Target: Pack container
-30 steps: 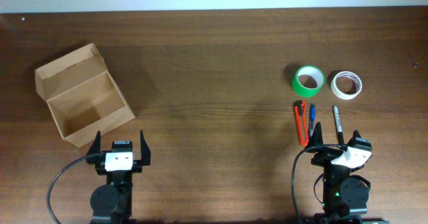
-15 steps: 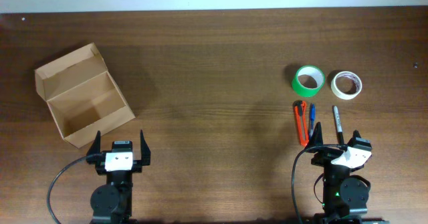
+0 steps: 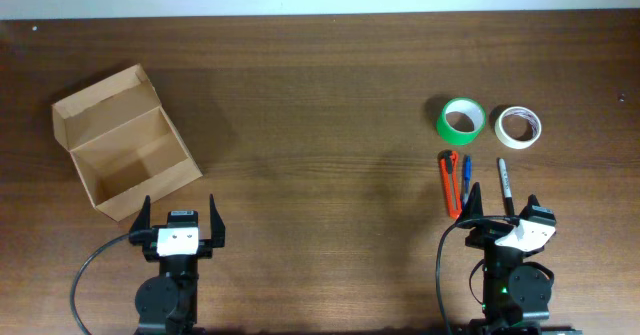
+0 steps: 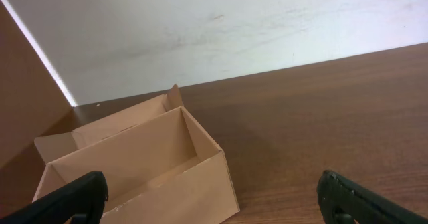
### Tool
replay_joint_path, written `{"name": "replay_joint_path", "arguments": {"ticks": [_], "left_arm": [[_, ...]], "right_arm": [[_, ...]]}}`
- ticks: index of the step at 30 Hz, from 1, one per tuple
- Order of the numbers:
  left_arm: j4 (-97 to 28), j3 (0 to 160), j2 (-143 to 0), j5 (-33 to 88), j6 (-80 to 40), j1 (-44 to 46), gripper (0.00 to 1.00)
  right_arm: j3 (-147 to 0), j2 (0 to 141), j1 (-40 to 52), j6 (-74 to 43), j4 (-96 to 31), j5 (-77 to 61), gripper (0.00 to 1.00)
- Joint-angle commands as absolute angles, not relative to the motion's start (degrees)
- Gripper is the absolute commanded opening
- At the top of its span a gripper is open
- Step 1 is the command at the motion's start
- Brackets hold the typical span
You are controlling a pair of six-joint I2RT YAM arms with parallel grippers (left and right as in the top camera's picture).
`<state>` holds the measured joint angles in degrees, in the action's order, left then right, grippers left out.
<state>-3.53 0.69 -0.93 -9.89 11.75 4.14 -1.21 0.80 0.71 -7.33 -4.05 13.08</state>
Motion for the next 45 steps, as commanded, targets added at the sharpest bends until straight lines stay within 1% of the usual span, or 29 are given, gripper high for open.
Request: {"name": "replay_joint_path", "arguments": {"ticks": [1,19,24,27,32,36,39,42,45], "left_arm": [[-3.68,0.49,-0.3,-10.33,11.25,3.95,1.0],[-3.68,0.49,-0.3,-10.24,11.22,3.95,1.0],[-2.42,0.54,-0.3,-8.27,11.07,3.95,1.0],[-0.27,0.95,-0.3,-8.32,7.81,3.95,1.0],[-2.31,3.36,-1.43,-8.34,4.67,3.95,1.0],[-2.46,5.98,-4.64,-8.38,4.71,3.95,1.0],[-2.7,8.78,-8.43,-8.38,4.71,3.95,1.0],[-2.7,12.47,-14.44,-9.32,4.75,3.95,1.0],[-2.87,17.52,-22.37,-10.55,4.8,3.95,1.0]], "right_arm": [[-0.62,0.19,0.3,-7.53,-3.99,13.98,0.99],[-0.62,0.19,0.3,-7.53,-3.99,13.98,0.99],[-0.62,0.21,0.32,-7.53,-4.01,13.98,0.99],[-0.62,0.21,0.32,-7.53,-4.01,13.98,0.99],[-0.64,0.19,0.32,-7.55,-4.05,12.62,0.99],[-0.64,0.21,0.32,-7.66,-4.32,10.72,0.99],[-0.86,1.02,0.32,-11.51,-4.89,10.72,0.99],[-1.56,3.01,0.3,-14.22,-6.22,10.72,0.99],[-4.36,5.93,0.3,-14.92,-10.74,10.68,0.99]]}}
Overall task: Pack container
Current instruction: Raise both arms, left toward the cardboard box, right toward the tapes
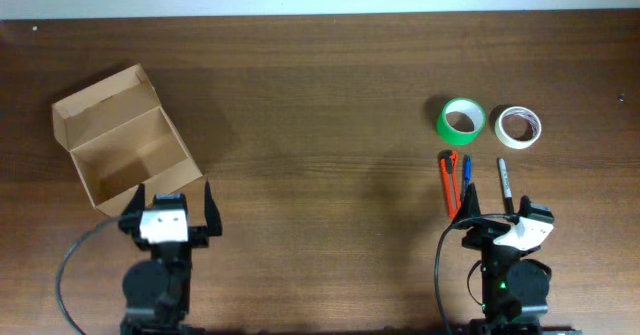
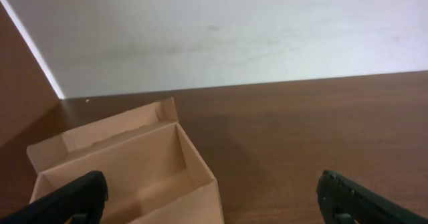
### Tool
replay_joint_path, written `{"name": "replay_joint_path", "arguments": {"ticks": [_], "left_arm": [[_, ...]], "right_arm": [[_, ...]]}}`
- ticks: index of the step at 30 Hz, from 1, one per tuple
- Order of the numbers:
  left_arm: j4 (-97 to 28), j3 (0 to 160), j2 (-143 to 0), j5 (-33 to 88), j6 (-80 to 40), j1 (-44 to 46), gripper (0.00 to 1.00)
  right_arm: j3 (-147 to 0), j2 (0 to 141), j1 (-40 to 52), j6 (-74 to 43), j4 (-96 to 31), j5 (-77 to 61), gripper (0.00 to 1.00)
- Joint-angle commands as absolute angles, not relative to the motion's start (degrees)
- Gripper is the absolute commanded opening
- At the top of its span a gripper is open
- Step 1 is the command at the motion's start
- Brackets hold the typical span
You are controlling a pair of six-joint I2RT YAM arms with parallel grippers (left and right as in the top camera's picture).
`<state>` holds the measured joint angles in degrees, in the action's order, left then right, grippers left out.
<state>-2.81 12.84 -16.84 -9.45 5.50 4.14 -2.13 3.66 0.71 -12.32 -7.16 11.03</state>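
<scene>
An open, empty cardboard box (image 1: 125, 143) sits at the table's left, its flap folded back; in the left wrist view the box (image 2: 127, 170) fills the lower left. My left gripper (image 1: 168, 207) stands open just in front of the box's near corner, nothing between its fingers (image 2: 77, 197). At the right lie a green tape roll (image 1: 461, 120), a white tape roll (image 1: 518, 127), an orange-red cutter (image 1: 450, 182), a blue pen (image 1: 466, 176) and a dark marker (image 1: 505, 183). My right gripper (image 1: 502, 215) is open just before the pens.
The brown wooden table (image 1: 320, 95) reaches back to a white wall (image 2: 221, 30). A black cable (image 1: 75, 275) loops by the left arm's base and another by the right base.
My left gripper has shifted a little left and toward the box, its wrist view now tilted up with more wall showing. The right arm and all objects have stayed put.
</scene>
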Motion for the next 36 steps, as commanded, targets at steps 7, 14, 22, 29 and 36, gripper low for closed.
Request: {"name": "replay_joint_path", "arguments": {"ticks": [7,14,22,29,36], "left_arm": [[-6.9,34.28,-43.88,-11.4,4.8,3.11,1.0],[-14.11,53.39,-60.47,-11.38,6.11,-0.14,1.0],[-21.56,67.07,-69.49,-11.38,8.69,-0.6,1.0],[-26.89,67.22,-70.48,-10.92,8.64,-0.49,1.0],[-27.35,67.22,-71.29,-8.82,7.09,-0.56,0.85]], "right_arm": [[-17.28,18.35,0.25,-14.87,-22.41,11.22,0.99],[-39.68,37.32,0.25,-14.85,-37.71,12.75,0.99],[-65.56,53.84,0.25,-13.61,-52.95,13.32,0.99],[-70.52,57.76,0.25,-13.61,-57.47,10.07,0.99],[-70.52,58.63,0.32,-12.75,-58.15,4.8,0.99]]}}
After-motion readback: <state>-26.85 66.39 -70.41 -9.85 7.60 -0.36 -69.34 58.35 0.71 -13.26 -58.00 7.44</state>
